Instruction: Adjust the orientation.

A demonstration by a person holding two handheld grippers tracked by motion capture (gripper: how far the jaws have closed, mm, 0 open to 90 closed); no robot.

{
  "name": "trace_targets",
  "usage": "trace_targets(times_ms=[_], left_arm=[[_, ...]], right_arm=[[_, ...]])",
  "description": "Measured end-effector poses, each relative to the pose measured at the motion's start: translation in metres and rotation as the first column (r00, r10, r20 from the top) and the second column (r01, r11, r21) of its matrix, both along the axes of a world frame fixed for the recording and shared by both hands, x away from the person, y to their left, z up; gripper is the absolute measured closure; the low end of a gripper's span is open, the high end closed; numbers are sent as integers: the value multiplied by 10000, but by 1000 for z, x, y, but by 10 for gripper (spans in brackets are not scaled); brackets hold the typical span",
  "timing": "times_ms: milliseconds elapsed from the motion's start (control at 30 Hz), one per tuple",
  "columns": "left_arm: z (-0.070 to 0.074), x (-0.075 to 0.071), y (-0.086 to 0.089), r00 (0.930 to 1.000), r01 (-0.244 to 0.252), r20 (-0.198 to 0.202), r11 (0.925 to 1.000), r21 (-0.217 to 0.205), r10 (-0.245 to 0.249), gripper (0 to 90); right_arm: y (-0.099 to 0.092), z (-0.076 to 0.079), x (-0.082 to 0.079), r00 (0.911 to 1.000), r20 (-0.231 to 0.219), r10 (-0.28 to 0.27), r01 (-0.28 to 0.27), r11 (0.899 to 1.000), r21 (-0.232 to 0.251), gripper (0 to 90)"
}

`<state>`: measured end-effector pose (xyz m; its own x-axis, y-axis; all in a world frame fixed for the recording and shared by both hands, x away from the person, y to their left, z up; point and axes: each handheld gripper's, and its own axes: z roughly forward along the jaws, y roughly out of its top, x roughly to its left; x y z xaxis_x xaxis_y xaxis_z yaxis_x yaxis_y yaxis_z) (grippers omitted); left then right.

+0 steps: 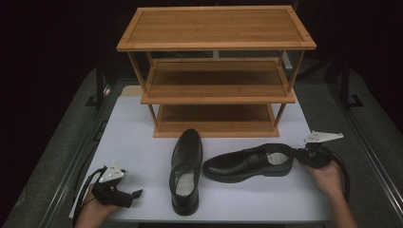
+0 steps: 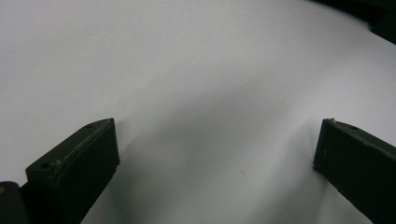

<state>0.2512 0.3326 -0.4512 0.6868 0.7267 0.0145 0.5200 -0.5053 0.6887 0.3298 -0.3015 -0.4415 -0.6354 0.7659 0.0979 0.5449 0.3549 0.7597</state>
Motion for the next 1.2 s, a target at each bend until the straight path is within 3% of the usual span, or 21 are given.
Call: trace_targets(times_ms=[400,1200], left_arm=[[0,0,0,10000,4,6,10000,6,-4,0],[0,0,0,10000,1,-8,10000,14,-1,0]], right_arm=[[0,2,-13,9993,-140,353,-356,9991,-219,900],[8,5,-68,9922,-460,1159,-1172,9927,-273,900]])
